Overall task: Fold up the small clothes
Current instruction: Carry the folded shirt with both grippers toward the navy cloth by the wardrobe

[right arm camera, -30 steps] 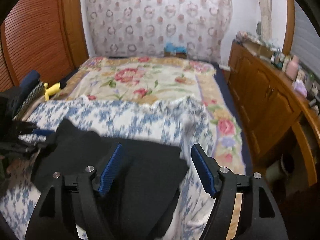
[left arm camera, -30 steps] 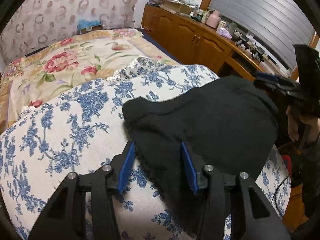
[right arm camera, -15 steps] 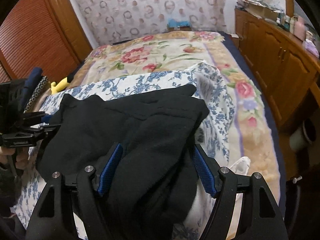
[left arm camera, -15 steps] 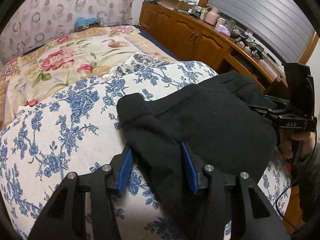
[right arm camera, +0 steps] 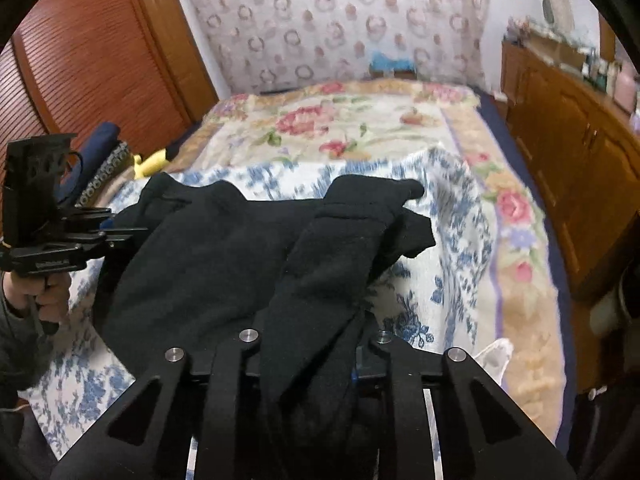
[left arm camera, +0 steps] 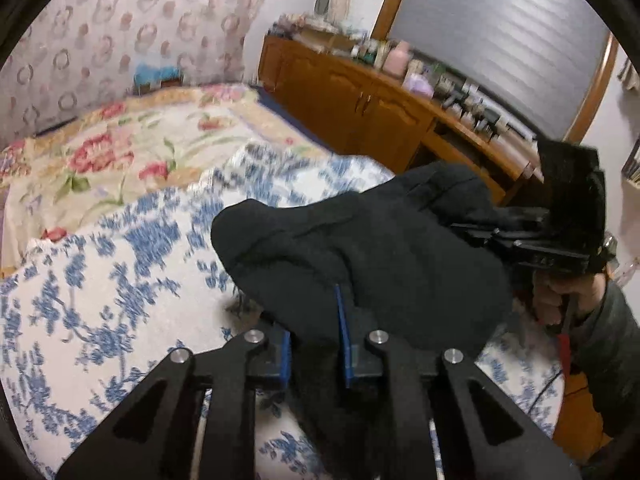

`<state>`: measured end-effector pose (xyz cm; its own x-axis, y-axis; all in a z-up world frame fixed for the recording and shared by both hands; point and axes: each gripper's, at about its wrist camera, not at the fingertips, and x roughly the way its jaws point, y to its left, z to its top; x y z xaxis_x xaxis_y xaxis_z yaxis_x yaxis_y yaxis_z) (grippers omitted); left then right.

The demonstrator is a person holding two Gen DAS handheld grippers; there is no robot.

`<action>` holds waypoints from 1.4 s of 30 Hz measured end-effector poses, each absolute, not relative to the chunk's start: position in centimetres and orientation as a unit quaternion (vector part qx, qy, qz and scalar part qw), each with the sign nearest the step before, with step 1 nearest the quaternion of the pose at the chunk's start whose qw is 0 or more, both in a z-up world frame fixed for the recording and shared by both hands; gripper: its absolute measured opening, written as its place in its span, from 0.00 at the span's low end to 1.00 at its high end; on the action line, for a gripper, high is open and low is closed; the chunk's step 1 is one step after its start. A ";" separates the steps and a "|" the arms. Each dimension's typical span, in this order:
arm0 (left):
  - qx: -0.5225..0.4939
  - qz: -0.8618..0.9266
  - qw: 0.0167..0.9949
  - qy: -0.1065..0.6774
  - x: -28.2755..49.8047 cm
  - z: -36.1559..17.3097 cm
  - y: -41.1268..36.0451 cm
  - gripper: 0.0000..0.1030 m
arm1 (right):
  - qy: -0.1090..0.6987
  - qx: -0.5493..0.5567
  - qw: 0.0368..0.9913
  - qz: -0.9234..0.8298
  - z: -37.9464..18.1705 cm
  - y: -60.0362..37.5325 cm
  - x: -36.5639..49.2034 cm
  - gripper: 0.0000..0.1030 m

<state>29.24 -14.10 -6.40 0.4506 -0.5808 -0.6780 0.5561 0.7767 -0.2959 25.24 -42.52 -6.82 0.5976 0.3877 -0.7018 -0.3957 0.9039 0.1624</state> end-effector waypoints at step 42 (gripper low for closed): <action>-0.103 0.011 0.961 0.255 14.0 -2.7 22.0 0.15 | 0.214 -0.290 0.793 0.491 3.9 8.6 29.5 0.16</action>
<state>13.95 21.97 -2.70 0.8693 -0.0319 -0.4933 -0.0736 0.9785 -0.1928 29.52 8.55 3.85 0.4263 0.6550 -0.6240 -0.9029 0.3500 -0.2494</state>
